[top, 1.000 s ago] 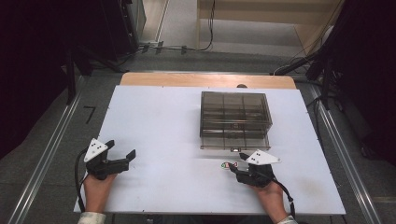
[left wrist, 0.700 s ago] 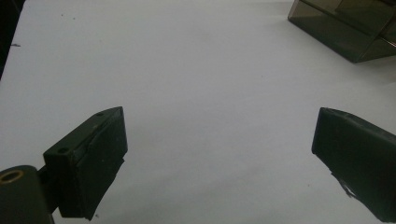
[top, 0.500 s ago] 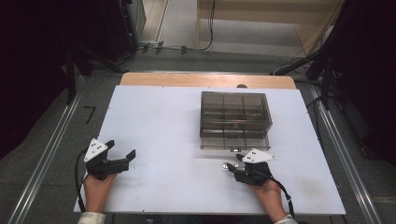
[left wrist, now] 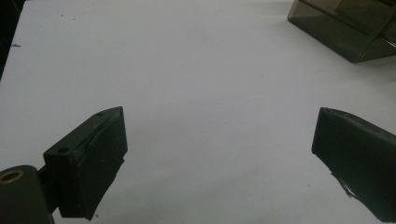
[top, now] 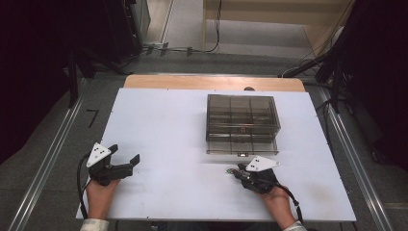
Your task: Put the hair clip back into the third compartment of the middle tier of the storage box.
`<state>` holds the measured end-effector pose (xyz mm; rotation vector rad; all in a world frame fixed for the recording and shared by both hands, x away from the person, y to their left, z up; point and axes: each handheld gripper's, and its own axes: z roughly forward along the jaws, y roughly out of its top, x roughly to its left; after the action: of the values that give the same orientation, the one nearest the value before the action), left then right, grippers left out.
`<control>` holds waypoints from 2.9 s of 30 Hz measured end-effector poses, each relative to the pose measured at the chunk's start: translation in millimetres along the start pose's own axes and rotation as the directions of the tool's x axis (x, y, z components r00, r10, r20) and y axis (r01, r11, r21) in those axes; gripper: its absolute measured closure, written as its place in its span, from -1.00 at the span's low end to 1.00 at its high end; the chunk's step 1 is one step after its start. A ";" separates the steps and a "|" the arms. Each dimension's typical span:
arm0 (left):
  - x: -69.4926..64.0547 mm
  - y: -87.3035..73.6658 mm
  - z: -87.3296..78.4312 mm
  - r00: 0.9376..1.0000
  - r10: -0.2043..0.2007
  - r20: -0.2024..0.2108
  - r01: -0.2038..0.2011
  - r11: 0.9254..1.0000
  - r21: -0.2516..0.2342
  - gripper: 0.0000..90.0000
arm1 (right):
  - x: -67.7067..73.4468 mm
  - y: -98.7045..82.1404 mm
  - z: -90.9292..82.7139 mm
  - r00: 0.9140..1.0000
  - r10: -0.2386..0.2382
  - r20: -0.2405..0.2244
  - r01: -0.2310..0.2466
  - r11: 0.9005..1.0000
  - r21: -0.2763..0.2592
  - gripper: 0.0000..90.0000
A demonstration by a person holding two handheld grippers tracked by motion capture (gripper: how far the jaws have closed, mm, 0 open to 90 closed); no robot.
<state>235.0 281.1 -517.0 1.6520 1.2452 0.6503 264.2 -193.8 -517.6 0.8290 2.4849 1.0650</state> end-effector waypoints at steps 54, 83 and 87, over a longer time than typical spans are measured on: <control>0.1 0.0 0.0 1.000 -0.001 0.000 0.001 1.000 0.000 -0.91 | -24.7 -1.4 -41.1 0.999 0.054 -0.010 -0.055 0.984 -0.169 0.73; 0.1 0.0 0.1 1.000 -0.001 0.000 0.001 1.000 0.001 -0.91 | -51.4 -2.2 -60.1 0.989 0.137 0.056 -0.121 0.966 -0.228 0.73; 0.1 0.0 0.0 1.000 -0.001 0.000 0.001 1.000 0.000 -0.91 | -55.9 -2.5 -61.7 0.987 0.148 0.068 -0.128 0.963 -0.236 0.73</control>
<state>235.1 281.2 -517.0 1.6515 1.2464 0.6500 277.0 -264.0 -474.7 0.9647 2.2065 1.3071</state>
